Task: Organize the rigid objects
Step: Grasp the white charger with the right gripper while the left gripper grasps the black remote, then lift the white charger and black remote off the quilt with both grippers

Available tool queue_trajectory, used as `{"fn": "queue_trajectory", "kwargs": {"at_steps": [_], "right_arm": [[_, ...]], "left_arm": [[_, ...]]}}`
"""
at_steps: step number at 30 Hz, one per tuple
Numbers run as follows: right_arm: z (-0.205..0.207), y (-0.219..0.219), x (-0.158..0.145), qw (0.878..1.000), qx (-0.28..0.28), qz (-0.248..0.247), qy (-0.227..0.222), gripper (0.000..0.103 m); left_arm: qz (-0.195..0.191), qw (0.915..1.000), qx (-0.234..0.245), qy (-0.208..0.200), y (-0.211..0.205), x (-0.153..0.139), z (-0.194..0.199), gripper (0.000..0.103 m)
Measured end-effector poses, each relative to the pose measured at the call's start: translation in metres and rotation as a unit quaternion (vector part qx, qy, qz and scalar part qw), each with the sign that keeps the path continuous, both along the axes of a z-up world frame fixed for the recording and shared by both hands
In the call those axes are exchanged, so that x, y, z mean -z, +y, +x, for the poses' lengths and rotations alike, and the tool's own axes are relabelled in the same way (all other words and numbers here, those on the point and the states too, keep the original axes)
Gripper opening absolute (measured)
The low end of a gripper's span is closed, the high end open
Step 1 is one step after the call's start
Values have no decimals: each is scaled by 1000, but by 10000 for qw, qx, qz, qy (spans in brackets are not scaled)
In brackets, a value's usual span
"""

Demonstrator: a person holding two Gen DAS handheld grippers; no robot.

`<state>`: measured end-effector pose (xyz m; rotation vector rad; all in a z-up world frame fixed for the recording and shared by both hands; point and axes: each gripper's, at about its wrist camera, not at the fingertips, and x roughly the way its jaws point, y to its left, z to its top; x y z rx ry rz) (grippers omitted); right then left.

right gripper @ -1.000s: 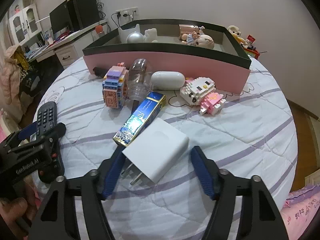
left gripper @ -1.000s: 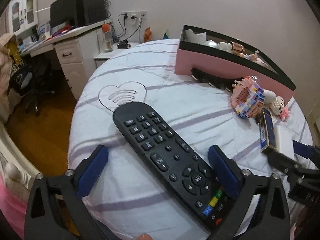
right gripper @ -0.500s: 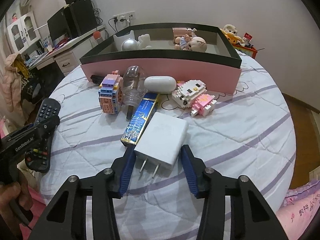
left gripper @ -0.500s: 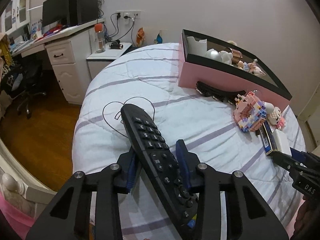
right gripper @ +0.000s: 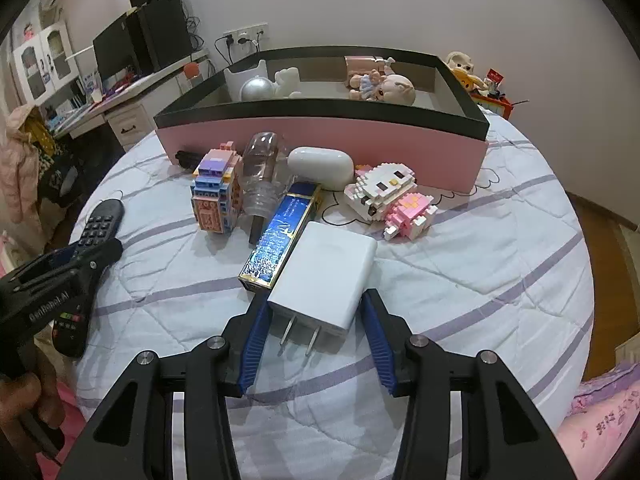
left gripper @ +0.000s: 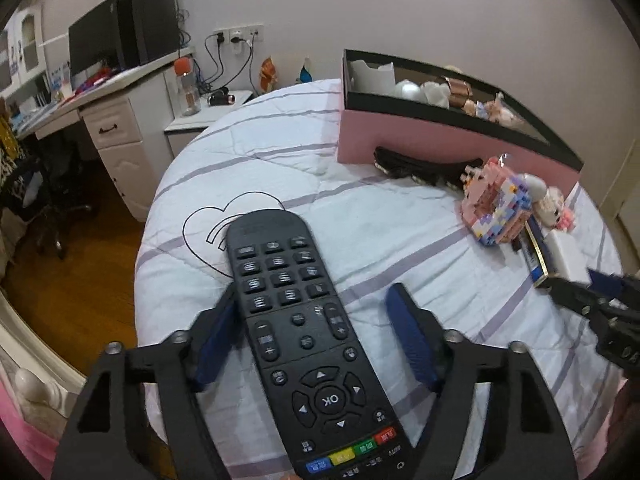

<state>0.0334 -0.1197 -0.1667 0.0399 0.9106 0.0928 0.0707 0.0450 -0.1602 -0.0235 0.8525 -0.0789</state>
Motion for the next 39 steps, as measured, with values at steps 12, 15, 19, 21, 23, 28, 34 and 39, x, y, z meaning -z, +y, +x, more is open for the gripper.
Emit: {"fn": "queue_trajectory", "kwargs": {"at_steps": [12, 15, 19, 21, 23, 28, 34, 39], "right_arm": [[-8, -13, -4, 9995, 130, 292, -45, 45], [-9, -17, -8, 9992, 152, 363, -70, 44], [-10, -21, -11, 9987, 186, 473, -102, 44], [-10, -23, -12, 9985, 195, 498, -109, 44], [-10, -24, -13, 9984, 198, 517, -120, 44], [-12, -24, -19, 9981, 181, 559, -199, 44], [-14, -25, -24, 9978, 180, 582, -262, 43], [-16, -24, -35, 9975, 115, 595, -356, 43]], "left_arm": [[-589, 9980, 207, 60, 12, -8, -3, 44], [-677, 9974, 252, 69, 10, -11, -4, 43], [-724, 9970, 285, 39, 11, -16, -6, 43], [-725, 9969, 291, 17, 12, -19, -6, 43], [-730, 9969, 297, -7, 12, -21, -6, 43], [-755, 9966, 316, -98, 13, -30, -9, 43], [-781, 9960, 327, -267, 14, -44, -10, 42], [-795, 9953, 348, -427, 15, -58, -11, 38]]}}
